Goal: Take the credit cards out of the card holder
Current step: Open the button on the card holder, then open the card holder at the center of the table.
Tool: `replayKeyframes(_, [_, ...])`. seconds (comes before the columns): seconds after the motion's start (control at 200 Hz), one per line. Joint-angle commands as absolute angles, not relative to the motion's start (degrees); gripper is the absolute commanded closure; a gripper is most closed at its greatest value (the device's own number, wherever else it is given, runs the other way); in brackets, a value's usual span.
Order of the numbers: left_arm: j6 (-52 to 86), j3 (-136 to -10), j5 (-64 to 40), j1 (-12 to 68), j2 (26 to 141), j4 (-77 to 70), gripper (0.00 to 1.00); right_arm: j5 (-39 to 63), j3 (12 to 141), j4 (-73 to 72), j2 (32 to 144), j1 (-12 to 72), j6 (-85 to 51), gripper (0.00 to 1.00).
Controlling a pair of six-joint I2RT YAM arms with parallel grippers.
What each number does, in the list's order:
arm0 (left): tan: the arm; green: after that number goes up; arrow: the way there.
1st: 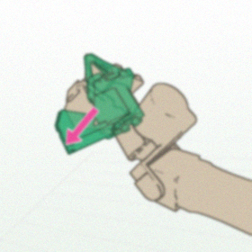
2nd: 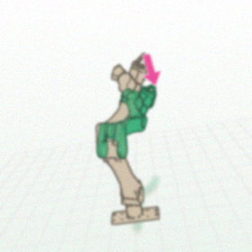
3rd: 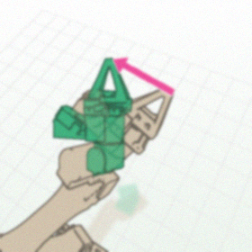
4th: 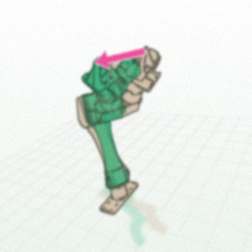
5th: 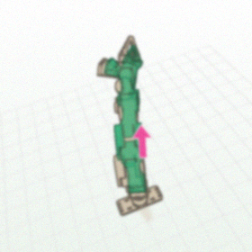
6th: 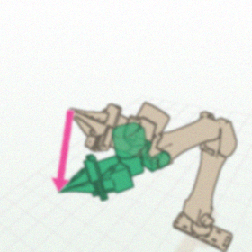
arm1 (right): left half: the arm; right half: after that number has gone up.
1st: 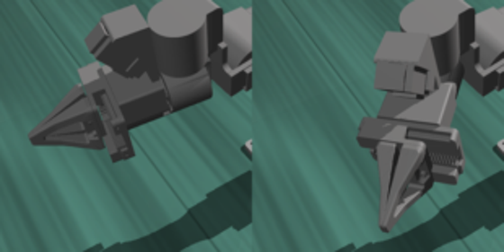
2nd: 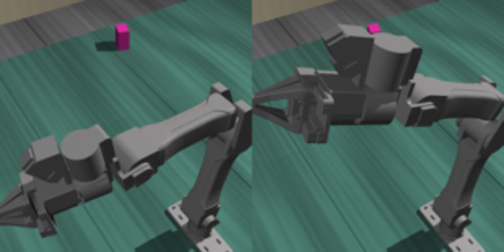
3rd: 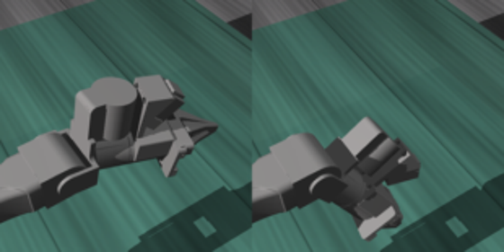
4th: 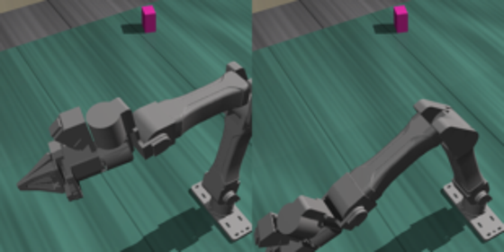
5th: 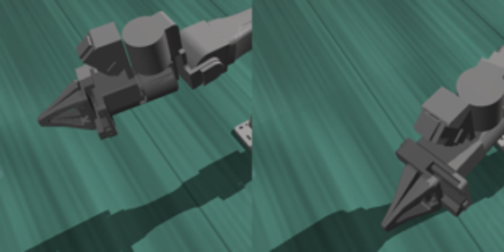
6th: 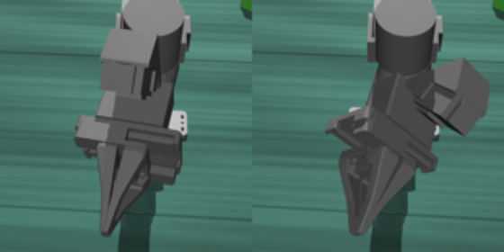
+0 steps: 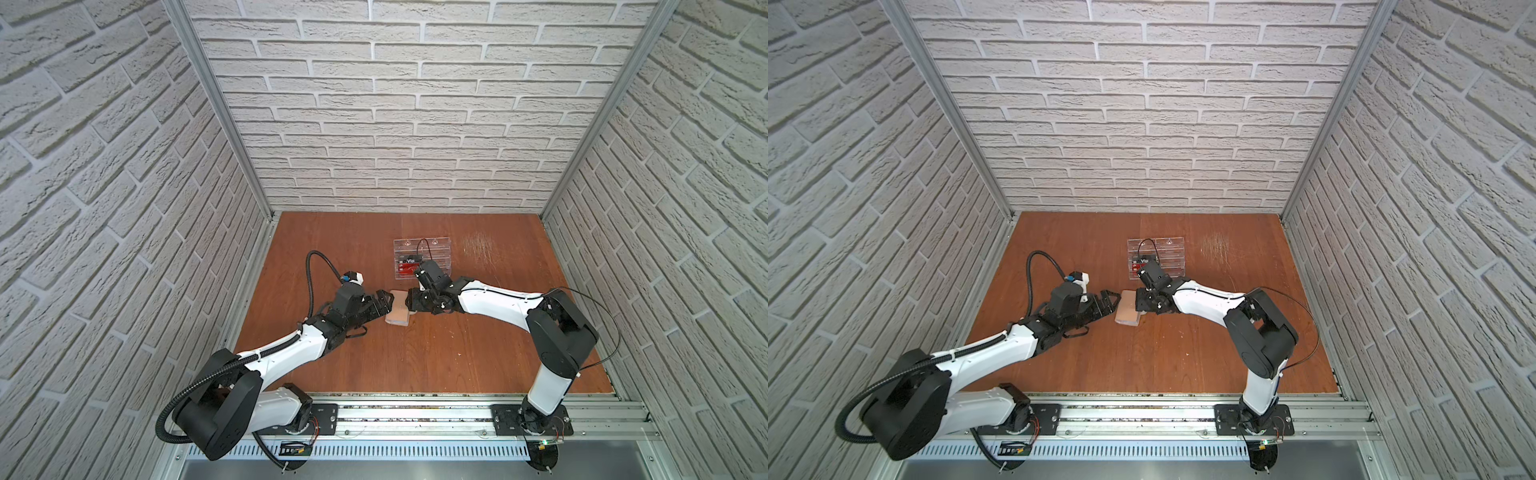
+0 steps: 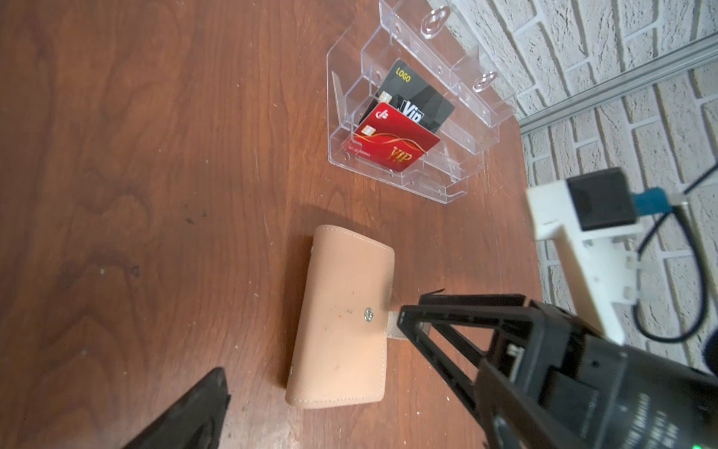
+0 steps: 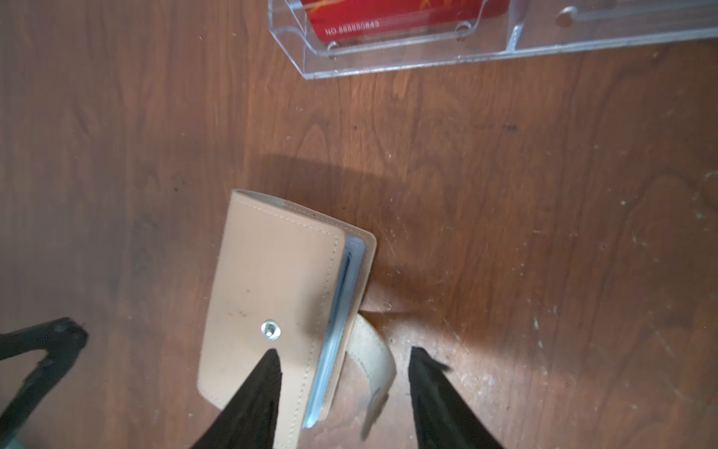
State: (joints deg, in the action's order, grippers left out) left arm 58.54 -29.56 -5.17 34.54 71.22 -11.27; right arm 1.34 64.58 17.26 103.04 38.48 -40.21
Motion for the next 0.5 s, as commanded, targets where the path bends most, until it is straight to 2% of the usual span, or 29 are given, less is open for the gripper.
replayKeyframes(0.0, [58.16, -28.92, -7.90, 34.10, 72.15, -14.57, 0.02, 0.71, 63.45, 15.69, 103.19, 38.72, -40.43, 0.41])
replayKeyframes(0.135, [58.68, -28.92, -9.54, 33.75, 73.41, -16.28, 0.01, 0.24, 62.29, 15.30, 102.97, 38.61, -40.21, 0.35])
replayKeyframes(0.495, [57.99, -29.40, -10.29, 33.52, 75.26, -16.52, 0.02, -0.61, 59.38, 14.57, 101.36, 38.14, -39.65, 0.28])
